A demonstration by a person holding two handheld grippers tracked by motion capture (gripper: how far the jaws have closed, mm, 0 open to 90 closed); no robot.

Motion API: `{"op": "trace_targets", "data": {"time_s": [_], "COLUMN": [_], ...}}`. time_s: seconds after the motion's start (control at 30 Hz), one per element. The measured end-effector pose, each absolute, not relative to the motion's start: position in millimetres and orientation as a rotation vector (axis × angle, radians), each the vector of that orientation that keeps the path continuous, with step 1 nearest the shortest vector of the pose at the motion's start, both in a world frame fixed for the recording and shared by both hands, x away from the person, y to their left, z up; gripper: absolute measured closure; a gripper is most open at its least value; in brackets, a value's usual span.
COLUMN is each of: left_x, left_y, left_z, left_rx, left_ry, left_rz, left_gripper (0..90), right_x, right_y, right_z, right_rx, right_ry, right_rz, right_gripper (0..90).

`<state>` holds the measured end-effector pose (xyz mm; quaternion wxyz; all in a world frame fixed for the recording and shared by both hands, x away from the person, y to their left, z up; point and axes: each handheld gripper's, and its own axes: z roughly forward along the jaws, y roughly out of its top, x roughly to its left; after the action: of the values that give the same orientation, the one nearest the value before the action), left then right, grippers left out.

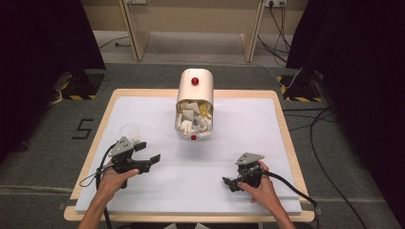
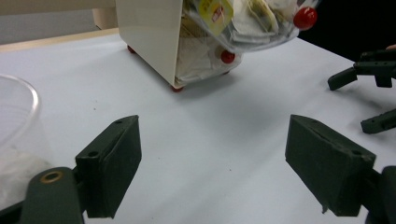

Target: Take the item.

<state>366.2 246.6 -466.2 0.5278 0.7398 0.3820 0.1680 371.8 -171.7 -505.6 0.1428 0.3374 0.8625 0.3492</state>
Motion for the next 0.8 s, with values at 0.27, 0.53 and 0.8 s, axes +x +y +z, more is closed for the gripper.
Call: {"op": "trace_targets", "data": {"time_s": [0.27, 0.53, 0.8], "left_x": [359.8, 353.5, 345.4], "left_y": [243.2, 242.7, 249.8], "left_z": [-483.7, -498.1, -507.5], "left_rx": [1.811, 1.856, 1.894], "left_ry": [0.923, 0.932, 0.951], "left_rz": [0.386, 0.377, 0.360], "left_gripper": [18.0, 18.0, 17.9], "right_x": [371.8, 371.8, 371.8], "right_y": [-171.7, -171.7, -171.7], "right_z": [-505.6, -505.6, -505.6], "right_rx": [0.973, 0.973, 0.973], "right_ry": [2.488, 2.488, 2.488], "right_rz": [1.008, 1.008, 1.008], "right_gripper": [0.5, 0.5, 0.5]}}
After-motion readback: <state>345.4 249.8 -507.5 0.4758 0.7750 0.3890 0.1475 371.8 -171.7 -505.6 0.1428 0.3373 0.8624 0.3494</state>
